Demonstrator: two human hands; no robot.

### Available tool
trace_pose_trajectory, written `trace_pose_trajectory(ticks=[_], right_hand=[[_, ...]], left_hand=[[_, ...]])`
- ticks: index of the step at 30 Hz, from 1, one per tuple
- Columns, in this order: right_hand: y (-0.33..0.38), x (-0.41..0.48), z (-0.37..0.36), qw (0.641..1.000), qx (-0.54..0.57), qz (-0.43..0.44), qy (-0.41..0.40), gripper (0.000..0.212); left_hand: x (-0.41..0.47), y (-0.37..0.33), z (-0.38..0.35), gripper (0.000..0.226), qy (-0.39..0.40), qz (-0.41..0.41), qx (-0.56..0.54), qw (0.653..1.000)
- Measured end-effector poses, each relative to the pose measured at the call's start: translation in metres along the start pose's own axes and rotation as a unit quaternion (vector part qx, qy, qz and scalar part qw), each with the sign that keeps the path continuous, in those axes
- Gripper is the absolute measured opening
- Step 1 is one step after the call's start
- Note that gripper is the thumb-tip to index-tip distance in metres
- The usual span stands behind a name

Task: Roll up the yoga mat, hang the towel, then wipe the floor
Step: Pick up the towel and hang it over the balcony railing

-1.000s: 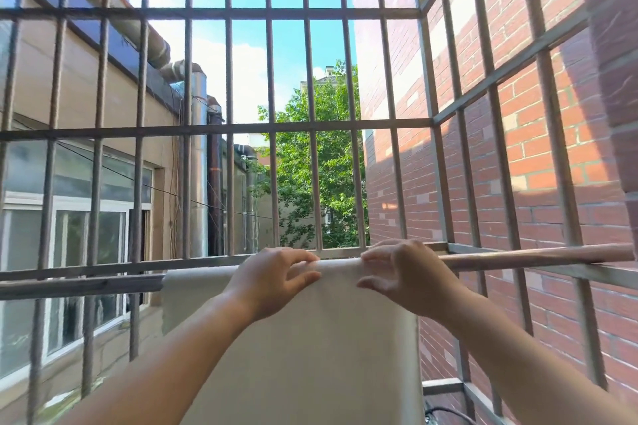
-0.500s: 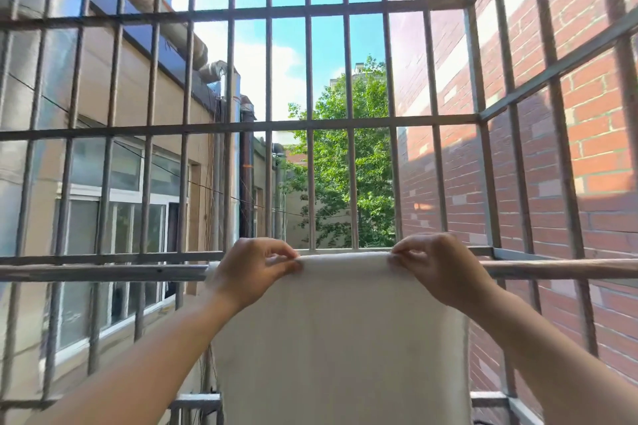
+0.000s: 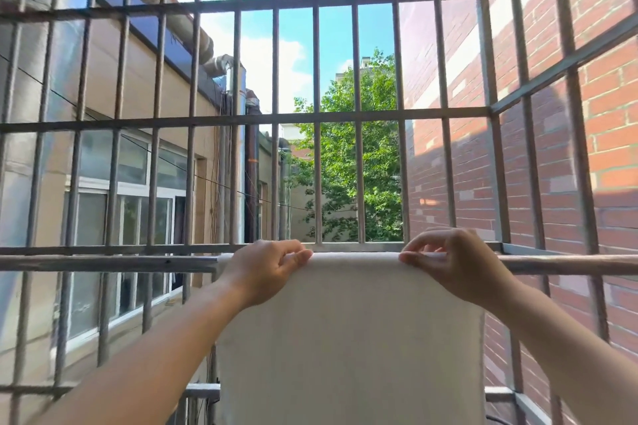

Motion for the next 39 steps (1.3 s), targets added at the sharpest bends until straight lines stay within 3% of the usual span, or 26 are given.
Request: trace_pose_trajectory(ticks=[5, 12, 24, 30, 39], right_hand=[[0.009, -0.007, 0.006, 1.0, -0.021, 0.019, -0.003, 0.016], [0.028, -0.031, 0.008, 0.999, -0.021, 0.043, -0.012, 0.021], [0.062, -0.096, 0.009, 0.998, -0.033, 0.048, 0.037, 0.032], [0.072, -0.144, 0.005, 0.989, -0.062, 0.025, 0.134, 0.038], [0.076, -0.25, -0.024, 0.984, -0.04, -0.002, 0.173, 0.046]], left_hand=[[-0.005, -0.005, 0.001, 0.041, -0.002, -0.003, -0.009, 1.0], [-0.031, -0.016, 0.006, 0.075, 0.012, -0.017, 0.033, 0.999], [-0.106, -0.063, 0.017, 0.05, 0.034, -0.013, -0.044, 0.998], [-0.154, -0.09, 0.009, 0.058, 0.044, -0.01, -0.058, 0.997], [-0.254, -0.114, -0.033, 0.064, 0.03, 0.004, -0.08, 0.996]])
Point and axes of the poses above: each hand's wrist, its own x-axis towards the middle knuckle, its own z-axis out of the back of the hand, y = z × x, the point moved 1 cm from there along x, towards the middle knuckle, and after that the axes turned 14 degrees about -z, right-handed, at the moved point
